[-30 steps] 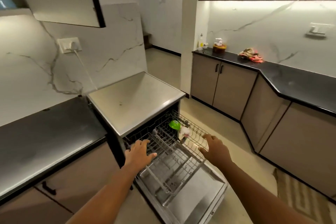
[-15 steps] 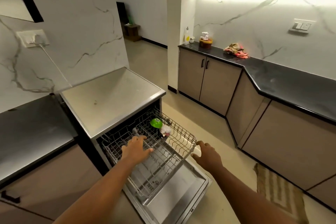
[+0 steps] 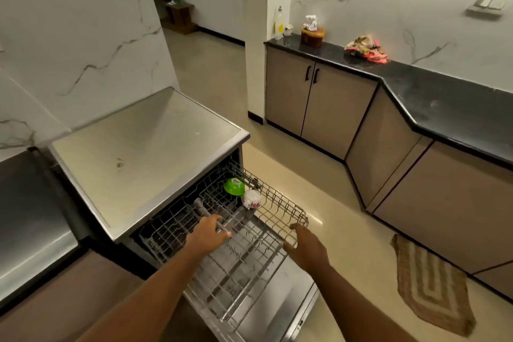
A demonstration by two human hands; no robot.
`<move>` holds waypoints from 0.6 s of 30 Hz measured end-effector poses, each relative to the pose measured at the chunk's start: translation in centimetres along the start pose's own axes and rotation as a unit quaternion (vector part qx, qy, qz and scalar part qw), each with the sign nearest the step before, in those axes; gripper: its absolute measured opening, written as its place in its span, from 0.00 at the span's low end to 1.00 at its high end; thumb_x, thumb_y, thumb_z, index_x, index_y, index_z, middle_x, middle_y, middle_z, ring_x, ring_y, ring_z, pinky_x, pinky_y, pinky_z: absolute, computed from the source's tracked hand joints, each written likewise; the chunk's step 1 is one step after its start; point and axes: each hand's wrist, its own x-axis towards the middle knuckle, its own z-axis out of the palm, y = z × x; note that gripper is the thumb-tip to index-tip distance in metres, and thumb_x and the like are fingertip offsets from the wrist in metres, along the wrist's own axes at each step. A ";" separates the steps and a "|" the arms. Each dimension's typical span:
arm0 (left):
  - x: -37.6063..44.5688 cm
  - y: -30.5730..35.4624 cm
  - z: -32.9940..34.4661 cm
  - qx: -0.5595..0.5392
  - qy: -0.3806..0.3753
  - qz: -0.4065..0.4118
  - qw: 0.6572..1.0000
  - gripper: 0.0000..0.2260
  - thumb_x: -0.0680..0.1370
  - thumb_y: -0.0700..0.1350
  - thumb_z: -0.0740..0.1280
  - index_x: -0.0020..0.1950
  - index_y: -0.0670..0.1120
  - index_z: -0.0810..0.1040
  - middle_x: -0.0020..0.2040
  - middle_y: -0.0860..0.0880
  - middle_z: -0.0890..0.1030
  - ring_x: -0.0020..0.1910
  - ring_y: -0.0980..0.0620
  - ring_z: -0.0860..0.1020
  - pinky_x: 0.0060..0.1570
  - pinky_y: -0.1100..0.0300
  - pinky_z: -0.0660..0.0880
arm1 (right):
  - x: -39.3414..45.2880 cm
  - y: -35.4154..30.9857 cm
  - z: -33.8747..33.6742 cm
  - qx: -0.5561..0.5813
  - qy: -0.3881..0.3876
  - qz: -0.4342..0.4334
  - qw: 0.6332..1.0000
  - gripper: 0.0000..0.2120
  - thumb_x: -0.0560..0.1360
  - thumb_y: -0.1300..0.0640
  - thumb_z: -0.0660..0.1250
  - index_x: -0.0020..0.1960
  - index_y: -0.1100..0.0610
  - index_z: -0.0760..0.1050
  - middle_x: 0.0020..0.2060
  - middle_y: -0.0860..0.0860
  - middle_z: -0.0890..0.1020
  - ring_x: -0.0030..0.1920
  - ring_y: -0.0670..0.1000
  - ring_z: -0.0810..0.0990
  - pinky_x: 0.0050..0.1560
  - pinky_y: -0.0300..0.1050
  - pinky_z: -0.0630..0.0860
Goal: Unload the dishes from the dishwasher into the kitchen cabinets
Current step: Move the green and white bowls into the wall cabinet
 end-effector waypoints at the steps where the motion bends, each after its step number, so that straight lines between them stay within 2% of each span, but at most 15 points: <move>1: 0.9 -0.4 0.3 -0.001 -0.008 -0.002 1.000 0.31 0.74 0.63 0.68 0.73 0.52 0.65 0.69 0.42 0.68 0.63 0.43 0.74 0.65 0.42 0.71 | 0.3 0.1 0.8 0.008 -0.008 0.005 1.000 0.27 0.75 0.39 0.65 0.70 0.47 0.65 0.65 0.50 0.77 0.62 0.54 0.76 0.59 0.49 0.75; 5: 4.6 -0.8 1.0 0.000 -0.031 -0.011 0.999 0.31 0.75 0.62 0.68 0.73 0.52 0.65 0.70 0.43 0.68 0.64 0.44 0.74 0.65 0.43 0.72 | 3.2 0.3 2.8 0.016 -0.035 0.014 0.999 0.28 0.74 0.39 0.66 0.70 0.47 0.66 0.63 0.49 0.78 0.62 0.53 0.76 0.58 0.49 0.76; 8: 6.3 0.2 0.6 -0.014 -0.015 -0.019 1.000 0.30 0.75 0.60 0.69 0.74 0.52 0.64 0.67 0.45 0.69 0.61 0.46 0.74 0.63 0.46 0.72 | 5.8 0.1 2.9 0.011 -0.050 0.021 0.998 0.30 0.74 0.39 0.66 0.72 0.49 0.65 0.65 0.49 0.76 0.64 0.53 0.76 0.60 0.49 0.75; 18: 18.6 1.8 1.2 0.010 -0.005 -0.073 0.997 0.32 0.76 0.60 0.67 0.76 0.54 0.60 0.74 0.46 0.64 0.70 0.44 0.69 0.67 0.42 0.69 | 18.7 0.4 4.9 -0.010 -0.152 0.011 0.988 0.34 0.74 0.36 0.64 0.76 0.47 0.60 0.68 0.53 0.72 0.66 0.54 0.72 0.61 0.49 0.74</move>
